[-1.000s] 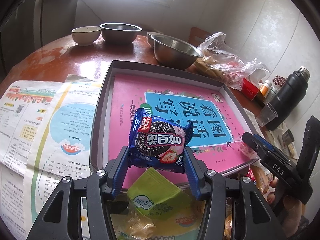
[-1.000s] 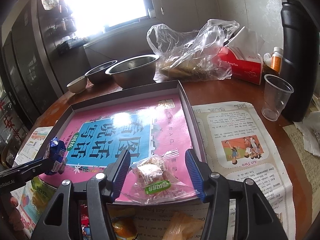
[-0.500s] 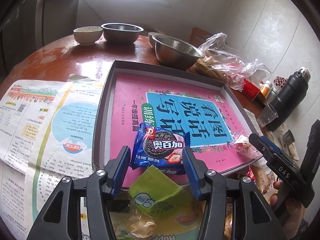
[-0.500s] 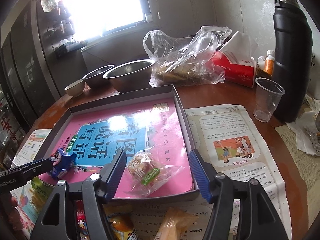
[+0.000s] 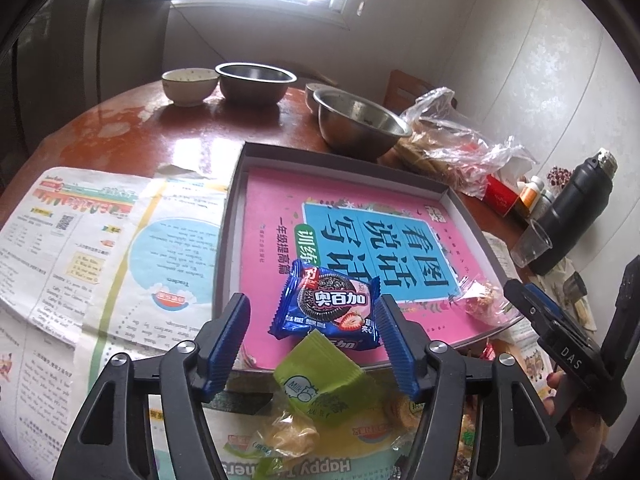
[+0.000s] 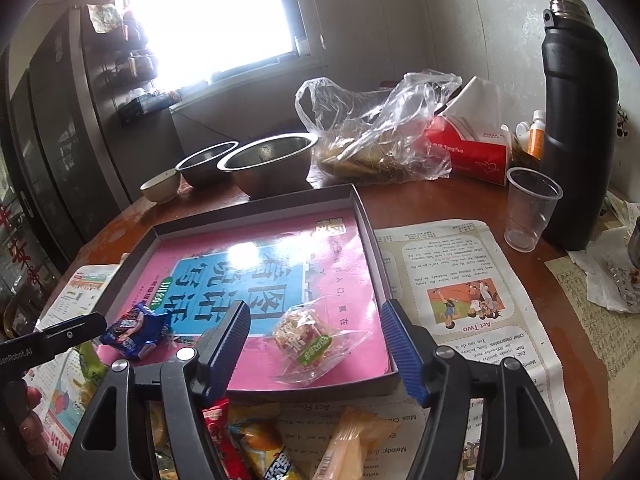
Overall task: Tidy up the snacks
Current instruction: 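Open the left tool to drop the Oreo packet into the tray, then grasp the Snickers bar with the left tool while the right tool grasps a yellow candy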
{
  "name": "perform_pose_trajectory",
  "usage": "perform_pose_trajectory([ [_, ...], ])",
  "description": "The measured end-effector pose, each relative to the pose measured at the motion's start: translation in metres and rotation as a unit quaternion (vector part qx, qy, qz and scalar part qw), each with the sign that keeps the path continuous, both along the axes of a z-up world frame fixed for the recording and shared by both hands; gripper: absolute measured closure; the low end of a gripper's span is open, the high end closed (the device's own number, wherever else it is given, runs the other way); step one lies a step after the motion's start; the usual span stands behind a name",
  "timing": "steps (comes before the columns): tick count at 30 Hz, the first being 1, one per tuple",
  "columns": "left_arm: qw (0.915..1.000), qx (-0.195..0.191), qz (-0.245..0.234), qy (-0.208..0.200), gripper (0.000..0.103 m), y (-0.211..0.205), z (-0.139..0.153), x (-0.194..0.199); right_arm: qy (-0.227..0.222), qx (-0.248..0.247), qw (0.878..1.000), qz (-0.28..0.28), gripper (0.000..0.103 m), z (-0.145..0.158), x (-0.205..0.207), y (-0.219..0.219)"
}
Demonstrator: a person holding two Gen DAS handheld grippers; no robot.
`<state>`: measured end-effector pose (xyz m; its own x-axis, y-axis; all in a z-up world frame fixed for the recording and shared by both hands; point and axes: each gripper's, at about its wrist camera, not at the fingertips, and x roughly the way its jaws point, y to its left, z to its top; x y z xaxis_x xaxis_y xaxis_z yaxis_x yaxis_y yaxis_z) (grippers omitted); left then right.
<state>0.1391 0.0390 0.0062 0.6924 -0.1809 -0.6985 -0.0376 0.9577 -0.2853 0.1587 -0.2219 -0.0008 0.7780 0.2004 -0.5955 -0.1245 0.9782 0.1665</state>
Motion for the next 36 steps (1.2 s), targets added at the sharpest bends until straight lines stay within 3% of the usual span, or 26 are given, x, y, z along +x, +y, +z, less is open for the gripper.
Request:
perform_pose_trajectory([
  [18, 0.9998, 0.013, -0.008, -0.013, 0.034, -0.003, 0.024, -0.038, -0.03, -0.01, 0.999, 0.027, 0.03, 0.027, -0.039, -0.001],
  [36, 0.9991, 0.028, -0.031, -0.001, 0.034, -0.009, 0.029, -0.08, 0.001, -0.035, 0.998, 0.05, 0.029, 0.021, -0.084, -0.009],
])
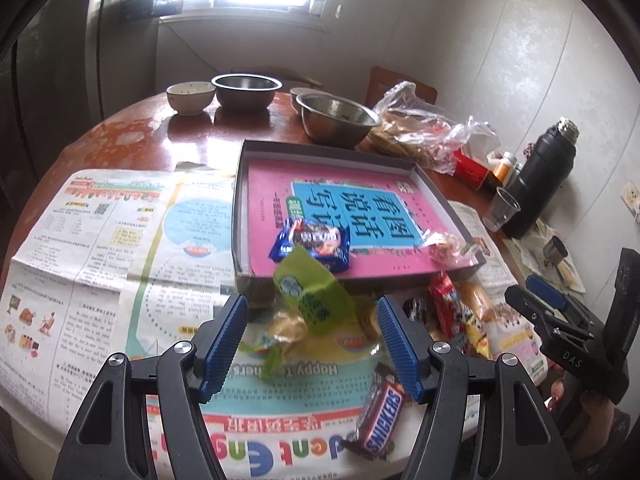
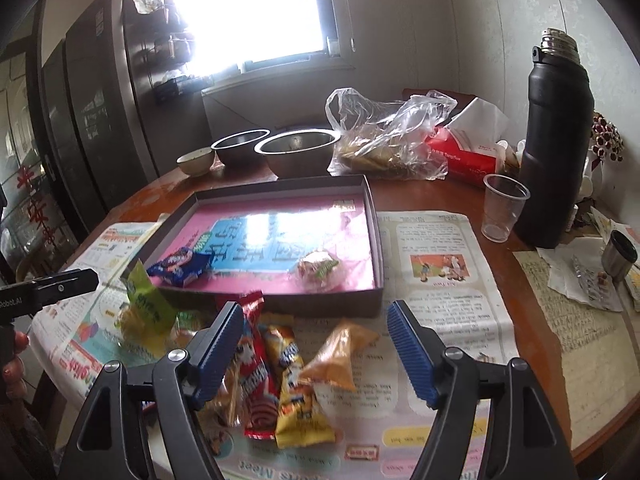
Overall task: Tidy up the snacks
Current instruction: 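Grasp the Snickers bar with the left tool while the right tool grasps a yellow candy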
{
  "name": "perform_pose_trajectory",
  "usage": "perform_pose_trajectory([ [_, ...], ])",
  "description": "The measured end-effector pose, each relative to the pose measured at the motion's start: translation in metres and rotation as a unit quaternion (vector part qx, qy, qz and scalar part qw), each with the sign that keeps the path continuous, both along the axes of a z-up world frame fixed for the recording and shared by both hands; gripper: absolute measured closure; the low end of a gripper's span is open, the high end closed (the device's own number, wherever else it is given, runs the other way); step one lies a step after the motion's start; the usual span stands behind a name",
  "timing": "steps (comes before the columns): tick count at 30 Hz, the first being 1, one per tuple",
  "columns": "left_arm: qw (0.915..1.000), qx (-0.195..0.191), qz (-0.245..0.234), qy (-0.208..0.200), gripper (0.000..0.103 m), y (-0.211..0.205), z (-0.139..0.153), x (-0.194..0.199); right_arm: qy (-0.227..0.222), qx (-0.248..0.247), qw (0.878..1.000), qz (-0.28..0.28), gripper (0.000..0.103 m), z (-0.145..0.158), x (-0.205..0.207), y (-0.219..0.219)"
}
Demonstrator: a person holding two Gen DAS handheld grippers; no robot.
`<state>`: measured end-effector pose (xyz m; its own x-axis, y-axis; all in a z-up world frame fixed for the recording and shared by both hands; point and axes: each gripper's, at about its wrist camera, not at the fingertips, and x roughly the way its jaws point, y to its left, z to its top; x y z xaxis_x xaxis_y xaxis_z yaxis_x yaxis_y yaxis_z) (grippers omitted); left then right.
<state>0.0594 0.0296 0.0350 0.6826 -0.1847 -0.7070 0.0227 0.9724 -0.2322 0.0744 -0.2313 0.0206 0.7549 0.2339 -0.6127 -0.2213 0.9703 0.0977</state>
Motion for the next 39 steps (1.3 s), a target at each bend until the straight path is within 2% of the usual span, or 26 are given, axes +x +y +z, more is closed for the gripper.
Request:
perform_pose_trajectory([
  [17, 0.9992, 0.017, -0.029, 0.023, 0.034, -0.018, -0.012, -0.02, 0.031, -0.003, 0.999, 0.016, 0.029, -0.012, -0.016, -0.005],
  [30, 0.994, 0.029, -0.076, 0.074, 0.034, -0.043, -0.047, -0.026, 0.056, -0.016, 0.998, 0.038, 0.03, -0.031, -0.022, 0.001],
  [39, 0.9919, 0.035, -0.091, 0.082, 0.034, -0.053, -0.054, -0.024, 0.061, -0.033, 0.997, 0.045, 0.044, -0.041, -0.022, 0.004],
])
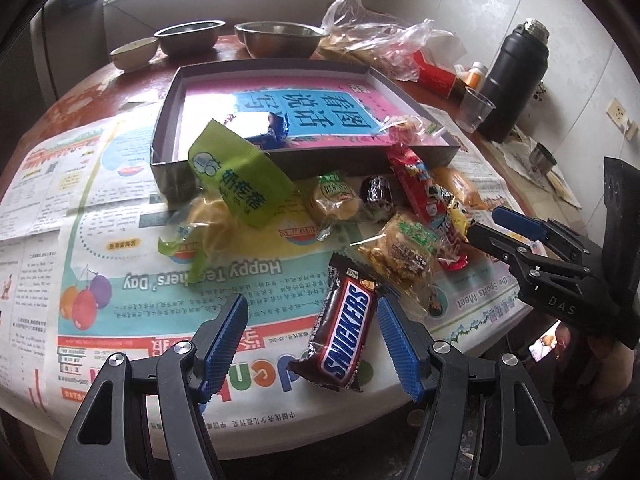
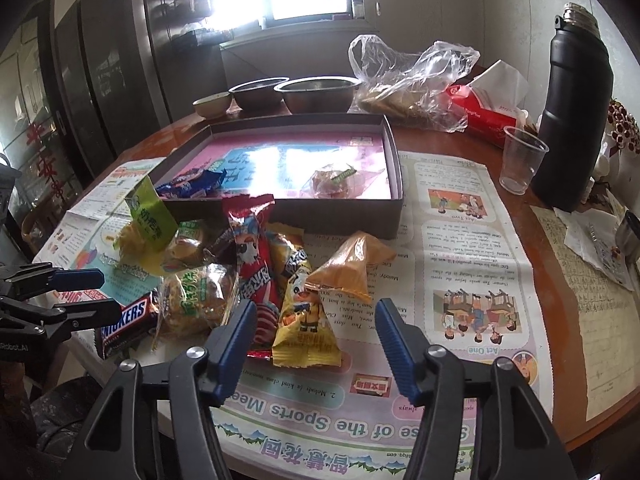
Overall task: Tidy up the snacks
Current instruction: 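Grasp the Snickers bar with the left tool while the right tool grasps a yellow candy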
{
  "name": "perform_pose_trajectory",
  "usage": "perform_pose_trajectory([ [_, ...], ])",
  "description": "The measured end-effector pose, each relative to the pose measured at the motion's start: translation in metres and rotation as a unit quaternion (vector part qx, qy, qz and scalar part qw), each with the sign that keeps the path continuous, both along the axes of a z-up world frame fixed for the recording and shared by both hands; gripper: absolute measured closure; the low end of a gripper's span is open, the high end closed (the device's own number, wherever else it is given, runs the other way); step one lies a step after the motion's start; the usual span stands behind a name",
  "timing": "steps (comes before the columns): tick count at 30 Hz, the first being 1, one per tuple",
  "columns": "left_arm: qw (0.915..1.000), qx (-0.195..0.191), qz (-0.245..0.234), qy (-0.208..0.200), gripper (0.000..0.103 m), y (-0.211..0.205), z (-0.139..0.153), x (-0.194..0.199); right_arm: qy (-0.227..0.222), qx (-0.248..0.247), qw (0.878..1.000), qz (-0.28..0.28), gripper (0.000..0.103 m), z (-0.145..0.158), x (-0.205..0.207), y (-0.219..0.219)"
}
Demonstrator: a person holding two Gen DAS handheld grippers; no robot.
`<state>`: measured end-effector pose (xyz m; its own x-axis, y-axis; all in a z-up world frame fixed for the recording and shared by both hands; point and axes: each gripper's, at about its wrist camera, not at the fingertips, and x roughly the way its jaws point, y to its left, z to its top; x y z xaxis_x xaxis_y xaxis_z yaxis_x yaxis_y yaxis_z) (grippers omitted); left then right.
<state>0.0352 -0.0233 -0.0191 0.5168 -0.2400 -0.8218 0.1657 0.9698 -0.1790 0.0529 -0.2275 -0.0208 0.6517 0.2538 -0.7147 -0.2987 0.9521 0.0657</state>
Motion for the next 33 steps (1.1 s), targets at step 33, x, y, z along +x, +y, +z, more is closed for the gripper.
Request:
perform_pose_trajectory([
  [33, 0.9994, 0.019, -0.027, 0.004, 0.059, -0.013, -0.016, 0.001, -0.011, -0.026, 0.999, 0.026, 0.08, -0.027, 0.028, 0.033],
])
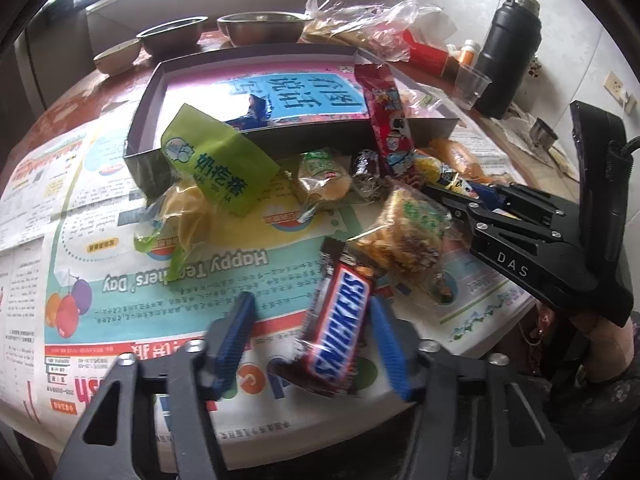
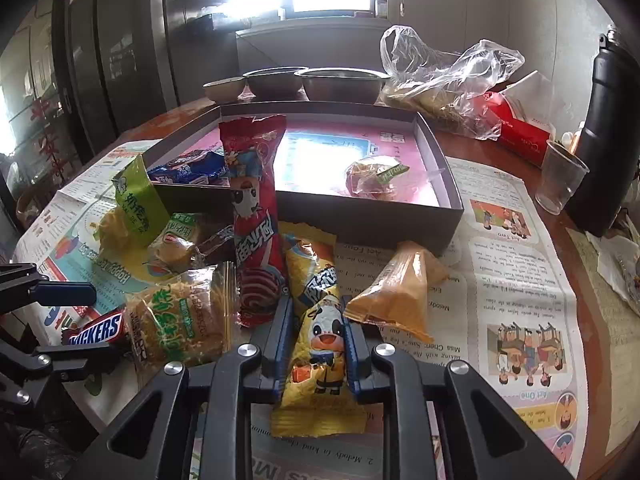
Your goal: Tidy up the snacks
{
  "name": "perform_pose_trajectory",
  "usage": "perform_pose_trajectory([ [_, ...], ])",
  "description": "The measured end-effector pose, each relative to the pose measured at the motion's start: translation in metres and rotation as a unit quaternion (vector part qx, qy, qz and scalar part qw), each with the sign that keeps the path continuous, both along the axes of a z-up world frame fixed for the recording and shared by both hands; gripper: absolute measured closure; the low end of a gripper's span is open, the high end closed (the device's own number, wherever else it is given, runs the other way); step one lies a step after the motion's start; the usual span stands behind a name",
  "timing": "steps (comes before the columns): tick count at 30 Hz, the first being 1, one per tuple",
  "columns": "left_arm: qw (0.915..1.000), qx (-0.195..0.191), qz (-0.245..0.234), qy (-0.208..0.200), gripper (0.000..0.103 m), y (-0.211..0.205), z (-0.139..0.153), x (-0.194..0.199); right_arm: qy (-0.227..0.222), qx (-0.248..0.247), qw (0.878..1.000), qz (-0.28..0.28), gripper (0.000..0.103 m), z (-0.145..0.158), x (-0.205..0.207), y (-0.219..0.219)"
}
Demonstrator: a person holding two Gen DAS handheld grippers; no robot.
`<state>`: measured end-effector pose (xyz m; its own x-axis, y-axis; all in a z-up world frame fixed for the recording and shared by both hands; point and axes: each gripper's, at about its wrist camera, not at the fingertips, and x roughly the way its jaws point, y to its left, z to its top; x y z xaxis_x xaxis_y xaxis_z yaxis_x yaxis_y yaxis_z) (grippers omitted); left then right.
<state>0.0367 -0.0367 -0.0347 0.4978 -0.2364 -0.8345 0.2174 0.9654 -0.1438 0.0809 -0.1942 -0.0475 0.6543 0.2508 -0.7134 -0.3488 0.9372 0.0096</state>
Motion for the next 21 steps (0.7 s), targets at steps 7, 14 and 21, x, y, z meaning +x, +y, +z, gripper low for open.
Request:
perform_pose_trajectory([
  [7, 0.9999, -0.015, -0.008, 0.003, 0.072, -0.001, 0.001, -0.003, 0.021, 0.038, 0.999, -0.01, 0.08, 0.002, -0.005, -0.013],
  [14, 0.9996, -0.024, 0.005, -0.012, 0.075, 0.01, 0.013, -0.004, 0.024, 0.059, 0.998, -0.015, 0.08, 0.012, -0.014, -0.022],
  [21, 0.9992, -0.03, 0.016, -0.019, 0.075, 0.017, 0.02, -0.005, 0.009, 0.066, 0.998, -0.015, 0.082, 0.024, -0.021, -0.024],
])
